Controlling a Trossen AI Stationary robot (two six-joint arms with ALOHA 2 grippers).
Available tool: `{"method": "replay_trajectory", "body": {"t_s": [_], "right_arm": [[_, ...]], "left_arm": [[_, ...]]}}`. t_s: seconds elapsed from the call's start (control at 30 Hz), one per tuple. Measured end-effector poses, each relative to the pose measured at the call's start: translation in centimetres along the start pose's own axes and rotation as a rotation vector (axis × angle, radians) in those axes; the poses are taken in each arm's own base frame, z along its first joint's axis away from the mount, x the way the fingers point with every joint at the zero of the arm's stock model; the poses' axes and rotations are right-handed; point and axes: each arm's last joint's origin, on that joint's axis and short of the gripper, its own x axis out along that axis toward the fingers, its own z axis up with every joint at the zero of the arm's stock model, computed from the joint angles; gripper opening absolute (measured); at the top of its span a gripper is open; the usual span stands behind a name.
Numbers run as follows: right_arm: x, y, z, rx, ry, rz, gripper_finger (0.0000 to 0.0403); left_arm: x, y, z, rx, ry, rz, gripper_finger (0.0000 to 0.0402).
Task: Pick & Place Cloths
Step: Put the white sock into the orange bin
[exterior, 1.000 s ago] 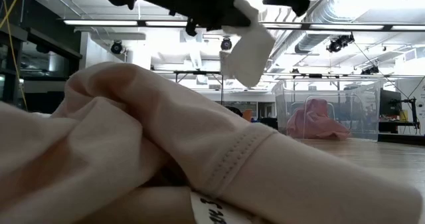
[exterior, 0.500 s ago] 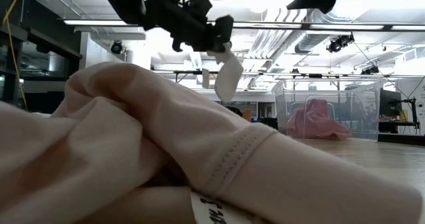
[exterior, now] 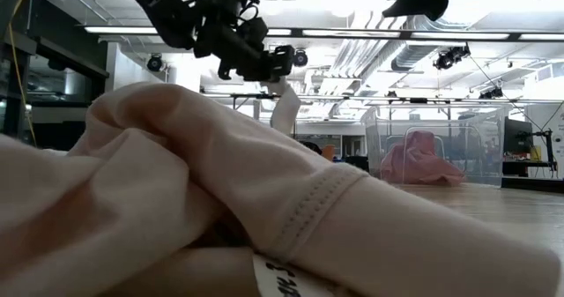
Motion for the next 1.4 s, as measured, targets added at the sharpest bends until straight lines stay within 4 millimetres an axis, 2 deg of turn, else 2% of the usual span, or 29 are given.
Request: {"method": "replay_trajectory", "body": {"t_s": [0.13, 0.27, 0.53, 0.7, 0.93, 1.07, 1.17, 1.3, 1.4], "right_arm": [[0.0, 0.0, -0.1, 0.013, 0.011, -0.002, 0.0236], [0.0, 0.0, -0.3, 0.017, 0.026, -0.004, 0.0236], [0.0, 0.0, -0.3, 0.015, 0.033, -0.004, 0.0236], [0.0, 0.0, -0.3, 0.015, 0.034, -0.004, 0.0236], [0.0, -0.1, -0.7, 0.008, 0.065, -0.008, 0.0236], [0.0, -0.1, -0.8, 0.004, 0.082, -0.01, 0.0236], [0.0, -0.1, -0.8, 0.004, 0.083, -0.011, 0.0236], [0.0, -0.1, -0.8, 0.003, 0.083, -0.011, 0.0236], [0.0, -0.1, -0.8, 0.003, 0.084, -0.011, 0.0236]], "left_arm": [[1.6, 0.4, -1.1, 0.016, 0.033, 0.01, 0.0], [3.4, 0.0, -1.2, 0.041, 0.061, 0.027, 0.0], [7.0, -1.4, -1.3, 0.134, 0.375, 0.062, 0.0], [8.7, -2.2, -2.1, 0.102, 0.566, 0.085, 0.0], [10.2, -1.1, -4.5, -0.071, 0.809, 0.03, 0.0], [11.0, -0.2, -5.6, -0.178, 0.892, -0.02, 0.0001], [11.4, 0.1, -6.6, -0.189, 0.935, -0.032, 0.0001], [11.3, 0.0, -6.5, -0.202, 0.934, -0.051, 0.0003], [11.4, 0.0, -6.2, -0.199, 0.934, -0.054, 0.0022]]}}
